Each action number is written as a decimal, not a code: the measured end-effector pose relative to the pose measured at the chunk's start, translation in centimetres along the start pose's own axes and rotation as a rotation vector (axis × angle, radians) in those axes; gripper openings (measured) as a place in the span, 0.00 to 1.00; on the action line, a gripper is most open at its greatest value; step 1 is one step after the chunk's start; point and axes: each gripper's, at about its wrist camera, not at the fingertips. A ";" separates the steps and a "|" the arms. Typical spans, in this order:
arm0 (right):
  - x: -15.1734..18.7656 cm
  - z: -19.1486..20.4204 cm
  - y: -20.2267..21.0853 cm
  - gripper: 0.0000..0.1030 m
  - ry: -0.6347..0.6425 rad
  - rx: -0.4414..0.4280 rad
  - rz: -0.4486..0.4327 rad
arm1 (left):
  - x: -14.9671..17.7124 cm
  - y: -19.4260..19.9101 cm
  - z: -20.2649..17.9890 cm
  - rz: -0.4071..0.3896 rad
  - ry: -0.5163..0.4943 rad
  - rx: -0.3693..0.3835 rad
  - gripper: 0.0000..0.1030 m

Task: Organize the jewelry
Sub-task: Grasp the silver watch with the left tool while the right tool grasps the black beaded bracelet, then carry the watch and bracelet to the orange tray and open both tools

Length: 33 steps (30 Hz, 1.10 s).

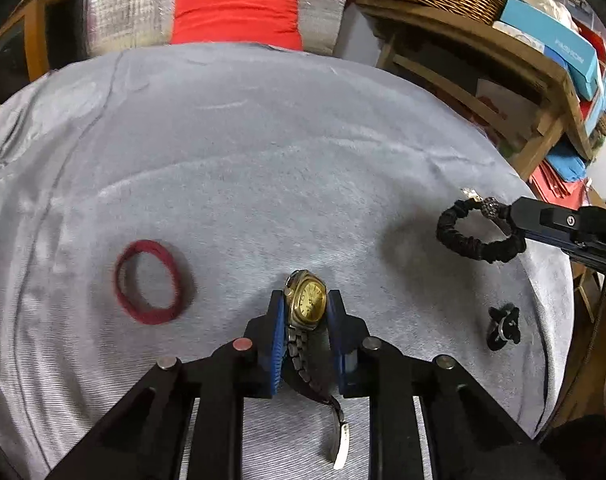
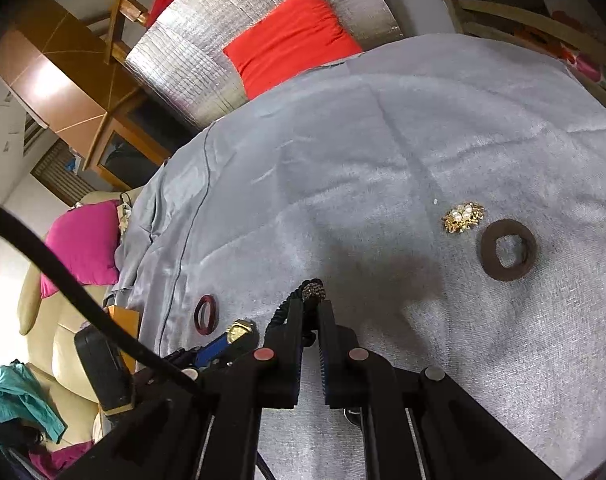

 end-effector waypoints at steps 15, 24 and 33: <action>1.3 5.7 -3.2 0.08 0.141 -0.028 0.004 | -0.8 8.5 8.7 -0.271 0.249 0.005 0.14; 3.7 11.6 -7.5 0.08 0.262 -0.090 0.045 | 0.8 14.3 14.5 -0.404 0.373 -0.011 0.14; 6.7 19.5 -11.5 0.08 0.417 -0.194 0.063 | 4.1 20.9 22.4 -0.540 0.511 -0.102 0.14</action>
Point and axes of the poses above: each gripper's, at about its wrist camera, not at the fingertips, and y roughly against the way its jaws point, z to its left, x to its underside, and after that the axes turned 13 degrees about -x, right-handed
